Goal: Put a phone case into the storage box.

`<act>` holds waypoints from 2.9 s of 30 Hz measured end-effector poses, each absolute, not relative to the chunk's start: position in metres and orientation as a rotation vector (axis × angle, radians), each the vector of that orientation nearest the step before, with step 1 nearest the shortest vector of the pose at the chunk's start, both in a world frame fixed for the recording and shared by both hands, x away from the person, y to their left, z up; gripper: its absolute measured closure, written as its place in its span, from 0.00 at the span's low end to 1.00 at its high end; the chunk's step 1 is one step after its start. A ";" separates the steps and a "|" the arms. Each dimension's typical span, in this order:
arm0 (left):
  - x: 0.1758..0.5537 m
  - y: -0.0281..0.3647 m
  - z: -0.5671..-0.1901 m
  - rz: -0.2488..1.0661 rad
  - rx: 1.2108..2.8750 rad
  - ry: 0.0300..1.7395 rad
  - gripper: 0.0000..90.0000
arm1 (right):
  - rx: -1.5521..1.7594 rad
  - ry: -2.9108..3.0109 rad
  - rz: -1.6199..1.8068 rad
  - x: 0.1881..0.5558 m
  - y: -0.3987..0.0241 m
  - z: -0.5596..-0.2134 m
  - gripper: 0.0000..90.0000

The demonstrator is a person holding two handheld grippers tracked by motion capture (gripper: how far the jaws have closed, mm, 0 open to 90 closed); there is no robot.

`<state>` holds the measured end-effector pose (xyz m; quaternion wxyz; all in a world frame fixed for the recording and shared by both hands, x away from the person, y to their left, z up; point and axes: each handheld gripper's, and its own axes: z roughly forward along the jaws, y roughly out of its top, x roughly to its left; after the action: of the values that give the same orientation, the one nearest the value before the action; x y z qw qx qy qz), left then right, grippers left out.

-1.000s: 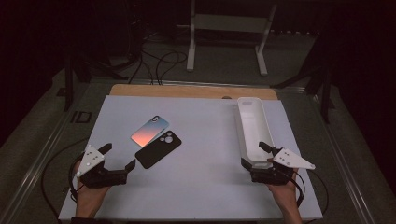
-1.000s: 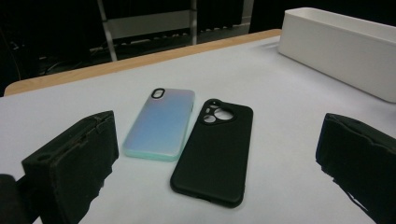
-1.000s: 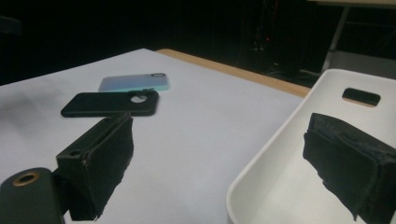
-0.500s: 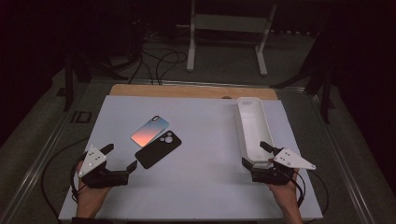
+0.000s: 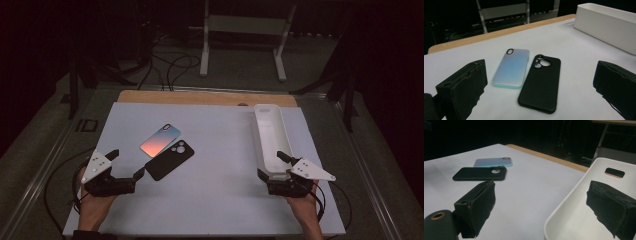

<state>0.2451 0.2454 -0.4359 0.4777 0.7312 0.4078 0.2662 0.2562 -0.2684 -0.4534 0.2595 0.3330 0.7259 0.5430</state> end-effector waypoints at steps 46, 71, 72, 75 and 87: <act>0.334 0.223 -0.427 0.612 1.938 1.037 0.00 | 0.893 1.987 1.478 0.255 -0.260 -0.457 0.09; 0.384 0.214 -0.460 0.546 2.107 1.129 0.00 | 0.896 1.995 1.475 0.256 -0.261 -0.459 0.09; 0.386 0.214 -0.462 0.543 2.114 1.135 0.00 | 0.898 1.996 1.475 0.256 -0.261 -0.459 0.10; 0.391 0.214 -0.465 0.531 2.127 1.150 0.00 | 0.897 1.998 1.474 0.256 -0.260 -0.460 0.09; 0.409 0.212 -0.479 0.479 2.195 1.198 0.00 | 0.900 2.000 1.477 0.256 -0.261 -0.461 0.09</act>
<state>0.4094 0.2124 -0.4794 0.2936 0.8241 0.4498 0.1799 0.2563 -0.2609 -0.4606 0.2463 0.3300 0.7331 0.5413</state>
